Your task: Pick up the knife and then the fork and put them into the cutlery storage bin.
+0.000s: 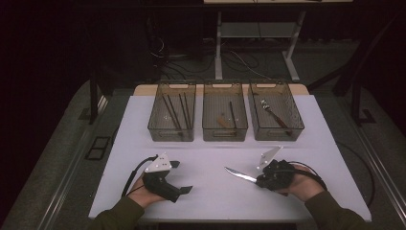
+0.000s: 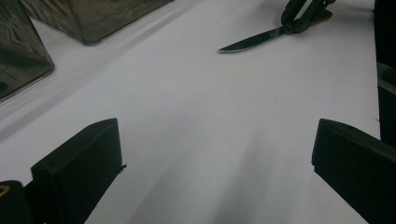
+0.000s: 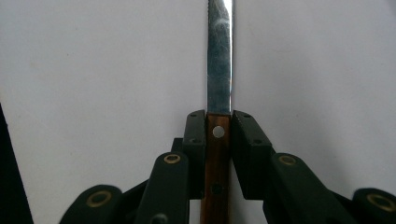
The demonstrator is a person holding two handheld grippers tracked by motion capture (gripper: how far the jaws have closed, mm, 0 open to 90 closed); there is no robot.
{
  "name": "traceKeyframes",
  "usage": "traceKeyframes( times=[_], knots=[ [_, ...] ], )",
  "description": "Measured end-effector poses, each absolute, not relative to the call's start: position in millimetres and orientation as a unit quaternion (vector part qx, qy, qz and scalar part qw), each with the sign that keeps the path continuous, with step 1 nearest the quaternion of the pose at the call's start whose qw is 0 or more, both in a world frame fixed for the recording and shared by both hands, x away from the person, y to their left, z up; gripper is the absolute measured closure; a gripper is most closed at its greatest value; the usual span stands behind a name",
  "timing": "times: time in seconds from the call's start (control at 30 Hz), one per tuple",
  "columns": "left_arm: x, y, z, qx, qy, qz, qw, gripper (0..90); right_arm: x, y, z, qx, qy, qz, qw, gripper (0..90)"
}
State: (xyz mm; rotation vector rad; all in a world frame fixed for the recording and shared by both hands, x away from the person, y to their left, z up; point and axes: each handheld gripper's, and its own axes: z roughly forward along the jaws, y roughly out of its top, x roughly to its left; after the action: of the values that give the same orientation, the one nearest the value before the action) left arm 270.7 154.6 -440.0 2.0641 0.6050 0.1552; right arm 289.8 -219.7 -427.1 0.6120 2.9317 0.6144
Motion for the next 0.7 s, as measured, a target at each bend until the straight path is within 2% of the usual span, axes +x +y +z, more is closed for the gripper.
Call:
traceKeyframes(
  times=[0.43, 0.7],
  knots=[
    [271, 155, -440, 0.843, 0.247, 0.063, 0.473, 0.7, 316, -173, -419, 0.167, 0.986, 0.017, -0.009, 76.3],
    [271, 155, -440, 0.844, 0.246, 0.063, 0.473, 0.8, 316, -175, -418, 0.181, 0.983, 0.033, -0.01, 76.8]
  ],
)
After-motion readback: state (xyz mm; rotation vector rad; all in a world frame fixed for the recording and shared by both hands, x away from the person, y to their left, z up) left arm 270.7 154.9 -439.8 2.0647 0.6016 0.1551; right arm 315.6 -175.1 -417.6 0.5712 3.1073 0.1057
